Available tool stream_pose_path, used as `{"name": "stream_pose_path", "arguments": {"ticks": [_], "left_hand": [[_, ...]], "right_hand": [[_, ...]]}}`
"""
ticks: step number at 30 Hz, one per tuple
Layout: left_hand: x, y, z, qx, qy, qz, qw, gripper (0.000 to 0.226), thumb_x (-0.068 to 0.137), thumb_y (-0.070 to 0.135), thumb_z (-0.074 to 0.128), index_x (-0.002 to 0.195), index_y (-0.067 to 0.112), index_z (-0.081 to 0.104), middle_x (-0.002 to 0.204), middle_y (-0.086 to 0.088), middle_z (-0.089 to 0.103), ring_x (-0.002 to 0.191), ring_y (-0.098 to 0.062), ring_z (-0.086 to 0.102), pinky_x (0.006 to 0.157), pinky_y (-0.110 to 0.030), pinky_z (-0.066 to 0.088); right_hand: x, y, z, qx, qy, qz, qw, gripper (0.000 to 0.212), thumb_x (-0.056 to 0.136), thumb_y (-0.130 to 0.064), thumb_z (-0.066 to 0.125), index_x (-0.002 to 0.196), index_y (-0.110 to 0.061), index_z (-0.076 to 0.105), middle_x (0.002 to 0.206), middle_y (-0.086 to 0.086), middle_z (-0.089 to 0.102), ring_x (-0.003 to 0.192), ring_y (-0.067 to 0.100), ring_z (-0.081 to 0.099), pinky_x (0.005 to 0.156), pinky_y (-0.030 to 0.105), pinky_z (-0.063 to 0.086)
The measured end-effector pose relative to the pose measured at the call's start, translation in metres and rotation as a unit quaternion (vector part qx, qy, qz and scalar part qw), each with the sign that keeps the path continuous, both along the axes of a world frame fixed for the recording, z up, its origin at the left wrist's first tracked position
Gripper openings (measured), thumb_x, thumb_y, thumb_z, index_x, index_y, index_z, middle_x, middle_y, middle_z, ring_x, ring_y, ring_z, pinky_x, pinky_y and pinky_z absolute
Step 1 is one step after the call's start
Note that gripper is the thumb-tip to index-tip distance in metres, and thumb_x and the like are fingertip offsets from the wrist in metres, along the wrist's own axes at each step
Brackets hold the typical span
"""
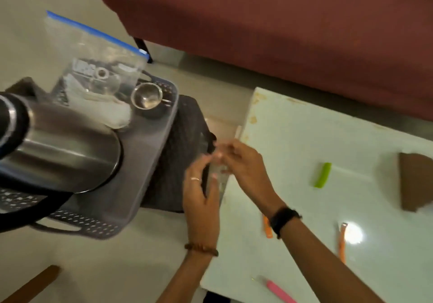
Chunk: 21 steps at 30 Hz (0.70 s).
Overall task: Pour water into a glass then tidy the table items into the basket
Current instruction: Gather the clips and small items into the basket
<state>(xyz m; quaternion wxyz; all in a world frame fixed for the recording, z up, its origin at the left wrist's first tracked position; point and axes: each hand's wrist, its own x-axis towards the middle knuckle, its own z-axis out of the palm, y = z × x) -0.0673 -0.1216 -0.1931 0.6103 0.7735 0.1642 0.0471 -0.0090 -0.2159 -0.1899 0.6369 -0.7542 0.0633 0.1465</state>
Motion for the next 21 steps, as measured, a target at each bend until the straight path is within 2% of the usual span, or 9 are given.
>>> {"name": "stream_pose_path", "arguments": {"ticks": [4,6,8,10,12,14,16,18,21], "left_hand": [[-0.052,-0.058,-0.024,0.025,0.113,-0.120,0.986,0.028,0.090,0.019,0.054,0.106,0.041,0.050,0.112,0.014,0.055,0.110,-0.007,0.053,0.099,-0.034,0.046],[-0.064,-0.082,-0.036,0.042,0.143,-0.143,0.979,0.031,0.088,0.015,0.057,0.111,0.034,0.049,0.116,0.008,0.051,0.114,-0.014,0.050,0.100,-0.033,0.043],[-0.070,-0.099,-0.050,0.085,0.177,-0.162,0.967,0.037,0.087,0.016,0.059,0.121,0.025,0.048,0.121,0.001,0.047,0.117,-0.019,0.047,0.098,-0.029,0.042],[-0.073,-0.115,-0.063,0.147,0.202,-0.183,0.951,0.046,0.086,0.019,0.060,0.129,0.018,0.045,0.127,-0.007,0.043,0.117,-0.022,0.044,0.096,-0.030,0.040],[-0.074,-0.128,-0.074,0.238,0.209,-0.197,0.928,0.048,0.085,0.018,0.061,0.130,0.017,0.045,0.127,-0.011,0.041,0.113,-0.028,0.044,0.094,-0.037,0.043],[-0.074,-0.136,-0.082,0.282,0.202,-0.191,0.918,0.040,0.087,0.011,0.057,0.126,0.015,0.048,0.123,-0.011,0.042,0.103,-0.029,0.050,0.086,-0.040,0.050],[-0.074,-0.146,-0.085,0.242,0.216,-0.154,0.933,0.031,0.089,0.004,0.051,0.118,0.014,0.052,0.117,-0.007,0.044,0.083,-0.022,0.057,0.075,-0.038,0.054],[-0.075,-0.153,-0.085,0.221,0.226,-0.117,0.941,0.029,0.088,0.000,0.048,0.113,0.014,0.055,0.115,-0.008,0.045,0.072,-0.020,0.056,0.072,-0.033,0.053],[-0.076,-0.159,-0.071,0.169,0.234,-0.078,0.954,0.033,0.085,-0.003,0.053,0.113,0.014,0.058,0.114,-0.010,0.047,0.076,-0.020,0.054,0.079,-0.036,0.054]], "right_hand": [[-0.083,-0.089,-0.024,-0.083,0.098,-0.120,0.985,0.020,0.089,-0.007,0.053,0.087,-0.024,0.065,0.082,-0.002,0.070,0.064,0.005,0.065,0.056,0.017,0.051],[-0.122,-0.129,-0.034,-0.138,0.130,-0.175,0.966,0.023,0.089,-0.007,0.053,0.082,-0.027,0.063,0.082,-0.002,0.069,0.065,0.012,0.064,0.058,0.026,0.053],[-0.153,-0.160,-0.044,-0.213,0.160,-0.208,0.941,0.015,0.088,-0.013,0.055,0.083,-0.026,0.062,0.085,-0.003,0.067,0.071,0.017,0.062,0.063,0.036,0.053],[-0.179,-0.188,-0.053,-0.290,0.183,-0.242,0.908,0.004,0.087,-0.019,0.057,0.087,-0.023,0.059,0.091,-0.002,0.064,0.073,0.016,0.058,0.059,0.031,0.046],[-0.196,-0.206,-0.061,-0.331,0.196,-0.246,0.890,0.010,0.085,-0.023,0.059,0.093,-0.021,0.053,0.097,-0.002,0.055,0.073,0.015,0.055,0.053,0.027,0.037],[-0.204,-0.216,-0.067,-0.323,0.203,-0.241,0.892,0.017,0.084,-0.022,0.061,0.095,-0.020,0.049,0.098,-0.002,0.050,0.075,0.018,0.054,0.055,0.030,0.039],[-0.203,-0.221,-0.071,-0.295,0.209,-0.235,0.902,0.014,0.082,-0.014,0.059,0.091,-0.019,0.049,0.092,-0.001,0.053,0.071,0.017,0.054,0.059,0.035,0.046],[-0.198,-0.222,-0.072,-0.271,0.222,-0.220,0.910,0.016,0.079,-0.005,0.054,0.087,-0.018,0.050,0.085,-0.001,0.056,0.070,0.019,0.055,0.061,0.037,0.048],[-0.189,-0.211,-0.062,-0.192,0.227,-0.241,0.924,0.018,0.079,0.000,0.054,0.087,-0.016,0.053,0.081,0.000,0.061,0.069,0.020,0.059,0.054,0.023,0.047]]}}
